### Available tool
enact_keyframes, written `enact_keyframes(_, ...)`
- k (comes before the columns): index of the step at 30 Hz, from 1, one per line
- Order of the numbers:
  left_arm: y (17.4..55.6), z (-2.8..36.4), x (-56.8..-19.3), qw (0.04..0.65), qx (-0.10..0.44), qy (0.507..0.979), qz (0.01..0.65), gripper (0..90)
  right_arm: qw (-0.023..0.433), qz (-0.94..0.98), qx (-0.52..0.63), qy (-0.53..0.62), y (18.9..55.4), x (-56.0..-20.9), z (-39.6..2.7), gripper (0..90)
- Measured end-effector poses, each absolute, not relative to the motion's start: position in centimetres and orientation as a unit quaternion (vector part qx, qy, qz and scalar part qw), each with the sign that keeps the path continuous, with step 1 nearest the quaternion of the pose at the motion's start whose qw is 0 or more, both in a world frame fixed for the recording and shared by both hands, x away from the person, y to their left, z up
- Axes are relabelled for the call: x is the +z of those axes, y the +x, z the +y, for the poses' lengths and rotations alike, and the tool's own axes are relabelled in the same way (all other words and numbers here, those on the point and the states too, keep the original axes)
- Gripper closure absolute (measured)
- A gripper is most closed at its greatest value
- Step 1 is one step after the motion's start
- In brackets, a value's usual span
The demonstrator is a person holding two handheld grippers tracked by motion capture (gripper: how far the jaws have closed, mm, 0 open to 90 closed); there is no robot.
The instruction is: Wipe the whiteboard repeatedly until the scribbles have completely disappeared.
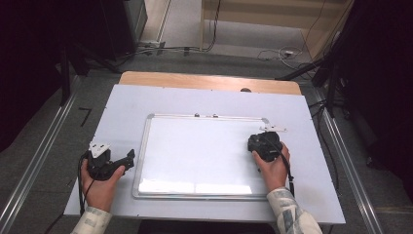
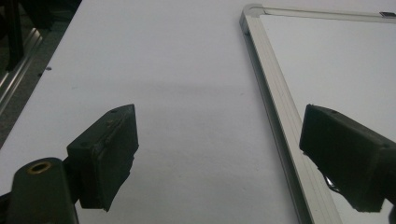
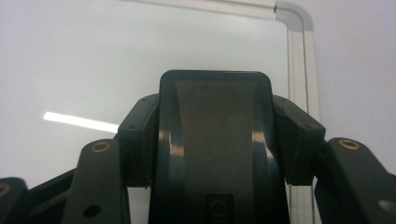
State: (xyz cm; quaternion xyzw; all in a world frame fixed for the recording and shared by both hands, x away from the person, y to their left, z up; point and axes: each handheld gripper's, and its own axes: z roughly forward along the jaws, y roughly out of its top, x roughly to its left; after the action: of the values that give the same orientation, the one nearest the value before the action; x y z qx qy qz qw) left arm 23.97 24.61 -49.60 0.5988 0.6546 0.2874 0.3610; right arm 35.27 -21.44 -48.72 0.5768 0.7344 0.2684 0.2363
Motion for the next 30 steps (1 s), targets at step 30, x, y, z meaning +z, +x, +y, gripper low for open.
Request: enact_keyframes(30, 24.3, 24.4, -49.6, 0.363, 0.285, 0.601, 0.653, 12.4, 0.233, 0.746, 0.270, 0.562, 38.6, -48.6, -18.8, 38.8)
